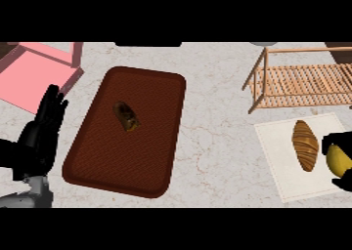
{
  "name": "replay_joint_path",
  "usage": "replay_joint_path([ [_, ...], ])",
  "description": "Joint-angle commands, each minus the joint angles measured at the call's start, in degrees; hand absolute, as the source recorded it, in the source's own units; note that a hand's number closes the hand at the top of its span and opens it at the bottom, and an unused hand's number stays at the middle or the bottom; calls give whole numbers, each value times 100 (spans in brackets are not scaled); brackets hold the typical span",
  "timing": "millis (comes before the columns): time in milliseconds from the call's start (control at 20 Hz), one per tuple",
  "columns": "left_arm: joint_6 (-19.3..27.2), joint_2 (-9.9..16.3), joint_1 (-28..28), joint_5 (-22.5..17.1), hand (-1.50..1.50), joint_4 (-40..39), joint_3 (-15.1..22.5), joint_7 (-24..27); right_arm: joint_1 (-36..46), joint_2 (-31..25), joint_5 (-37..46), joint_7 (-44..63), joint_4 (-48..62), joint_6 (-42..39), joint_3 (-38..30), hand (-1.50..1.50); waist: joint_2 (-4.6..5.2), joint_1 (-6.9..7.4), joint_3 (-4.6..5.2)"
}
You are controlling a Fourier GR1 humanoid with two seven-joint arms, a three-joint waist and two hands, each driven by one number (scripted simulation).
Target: Pick the lemon from the placemat and place it in the tiered shelf
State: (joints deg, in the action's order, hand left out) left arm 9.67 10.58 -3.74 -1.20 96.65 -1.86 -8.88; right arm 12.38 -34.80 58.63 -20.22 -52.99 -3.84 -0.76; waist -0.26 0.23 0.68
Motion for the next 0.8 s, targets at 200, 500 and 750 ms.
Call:
replay_joint_path([
  [200, 93, -254, 84, 141, 0, -82, 69, 167, -770, 759, -110, 637, -1124, 136, -2, 150, 6, -74, -63],
  [500, -63, -17, 63, -1, 0, -108, -193, 71, -1321, 1436, -559, 1841, -3113, -1063, 211, 150, -19, -145, -54],
  [750, 89, -139, 97, 248, 0, 25, 5, 11, -1668, 1583, -1163, 2545, -5107, -1744, -28, 150, -25, -157, -56],
])
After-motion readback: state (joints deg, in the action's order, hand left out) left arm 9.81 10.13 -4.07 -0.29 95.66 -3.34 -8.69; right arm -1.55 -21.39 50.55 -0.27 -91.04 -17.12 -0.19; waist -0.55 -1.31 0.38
